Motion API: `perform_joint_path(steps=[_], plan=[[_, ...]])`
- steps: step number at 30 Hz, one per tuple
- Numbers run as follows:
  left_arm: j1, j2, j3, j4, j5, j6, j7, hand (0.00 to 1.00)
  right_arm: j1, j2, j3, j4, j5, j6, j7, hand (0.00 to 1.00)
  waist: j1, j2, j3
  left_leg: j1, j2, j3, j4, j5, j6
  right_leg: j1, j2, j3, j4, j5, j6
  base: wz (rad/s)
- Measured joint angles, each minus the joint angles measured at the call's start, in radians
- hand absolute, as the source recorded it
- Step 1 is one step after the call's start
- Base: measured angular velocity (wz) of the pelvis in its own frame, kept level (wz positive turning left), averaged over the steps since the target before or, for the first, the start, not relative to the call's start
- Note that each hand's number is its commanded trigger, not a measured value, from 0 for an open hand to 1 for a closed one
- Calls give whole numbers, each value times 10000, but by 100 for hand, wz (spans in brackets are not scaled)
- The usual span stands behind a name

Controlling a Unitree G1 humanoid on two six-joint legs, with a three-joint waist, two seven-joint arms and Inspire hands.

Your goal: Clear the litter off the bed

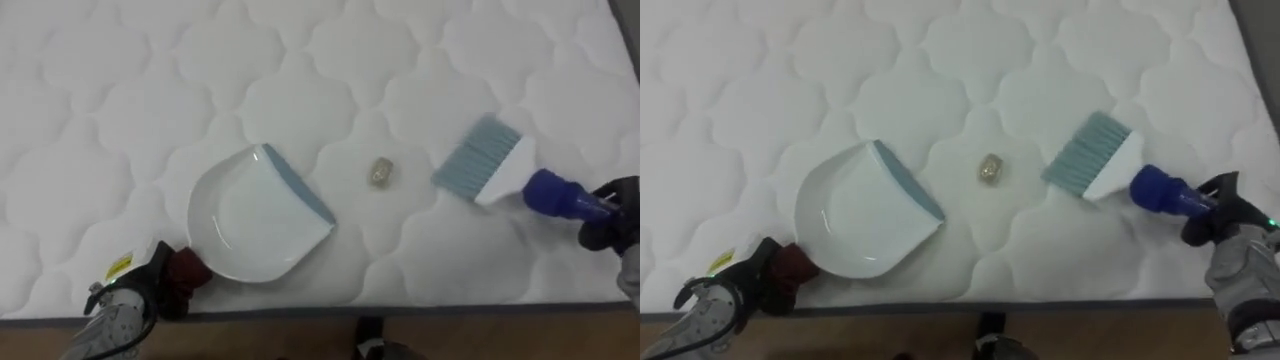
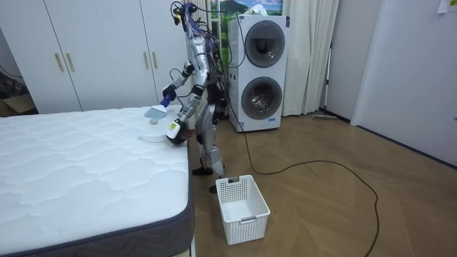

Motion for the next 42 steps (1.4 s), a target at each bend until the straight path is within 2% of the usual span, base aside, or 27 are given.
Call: perform_joint_path(steps=[2,5,8,13,18,23,28,34,36,42], plan=[[-59,84,-1,0,-9,17,-6,100,-83,-234,7,-26,-810,9,-7,100,67,-62,0,-7,7,-6,-1,-1,-1,2,4,-6,-5,13,-13,0],[-69,396,1,0,-10,17,-14,100,-499,-467,135,-82,-2265,41,-17,100,112,-221,73,17,39,18,1,0,-20,0,20,9,49,33,-55,-1],[-72,690,4,-44,-1,6,-133,100,-753,-607,320,-424,-3670,50,-222,100,123,-377,71,5,138,27,95,-32,-84,2,74,-53,43,21,-123,0],[-124,760,12,-171,70,3,-195,100,-1041,-679,707,-953,-5506,274,-452,100,214,-469,74,16,128,68,48,-35,-88,-2,56,-63,42,20,-124,-2],[-177,882,10,-166,67,-187,-195,100,-1070,-1037,1369,-2040,-6652,399,-522,100,333,-608,93,22,145,87,140,-35,-88,-16,71,-81,24,37,-143,-1],[-182,944,3,-167,84,-261,-210,100,-1069,-1145,1893,-2937,-7042,497,-562,100,337,-631,94,18,149,87,104,-44,-92,2,68,-136,13,49,-145,0],[-182,1004,6,-172,706,-303,-273,100,-1071,-1214,1992,-3167,-7126,508,-560,100,384,-630,94,-16,185,88,117,-58,-109,2,90,-105,6,50,-154,0],[-250,1461,4,-463,1711,-346,-426,100,-1069,-1211,2024,-3328,-7069,591,-538,100,382,-610,96,-49,291,68,124,-85,-155,14,197,-195,-130,77,-204,0],[-320,1570,4,-603,2042,-295,-476,100,-1070,-1211,2033,-3498,-7035,604,-528,100,363,-575,95,-84,326,7,118,-94,-188,23,238,-247,-180,73,-217,2],[-341,1622,3,-1051,2652,-141,-578,100,-1057,-1136,2042,-4123,-6954,787,-128,100,331,-408,100,-61,332,-17,116,-103,-205,94,279,-273,-298,95,-211,0]])
